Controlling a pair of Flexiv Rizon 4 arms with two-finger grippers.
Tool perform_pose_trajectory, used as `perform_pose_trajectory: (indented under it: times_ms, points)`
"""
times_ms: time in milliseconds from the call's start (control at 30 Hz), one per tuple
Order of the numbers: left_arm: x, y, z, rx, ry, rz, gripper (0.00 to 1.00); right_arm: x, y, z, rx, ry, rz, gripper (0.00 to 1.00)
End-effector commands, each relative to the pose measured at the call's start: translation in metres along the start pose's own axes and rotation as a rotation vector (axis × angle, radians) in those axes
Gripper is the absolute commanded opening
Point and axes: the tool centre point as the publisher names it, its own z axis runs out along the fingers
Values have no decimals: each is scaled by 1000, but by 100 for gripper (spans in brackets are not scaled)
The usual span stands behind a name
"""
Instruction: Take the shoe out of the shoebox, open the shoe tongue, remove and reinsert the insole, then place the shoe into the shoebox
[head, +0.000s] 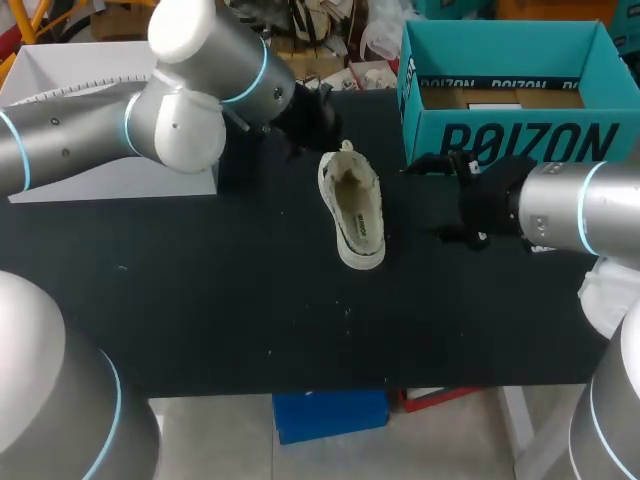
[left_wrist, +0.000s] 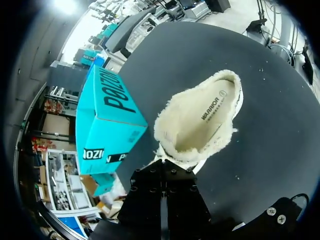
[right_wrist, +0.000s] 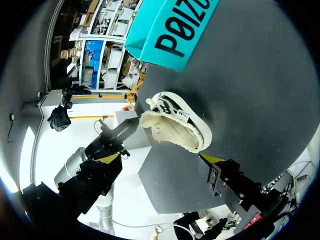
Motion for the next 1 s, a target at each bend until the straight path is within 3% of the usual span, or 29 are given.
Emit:
perform_pose_trajectory:
  times_ms: [33,367,533,700,1000]
  points:
    - [-2,-8,24,37,9,9,0,-6,-6,-3,-332,10,123,100]
    - [22,-41,21,114,50,73,0,-6,-6,-3,-332,10,123,100]
    - [47,-49,32,143,100,63,0,-6,-6,-3,-332,10,123,100]
    - [53,-43,23,135,107,57,0,-6,-6,-3,-332,10,123,100]
    - [53,-25,-15,96,170,120,0,-6,-6,-3,-332,10,123,100]
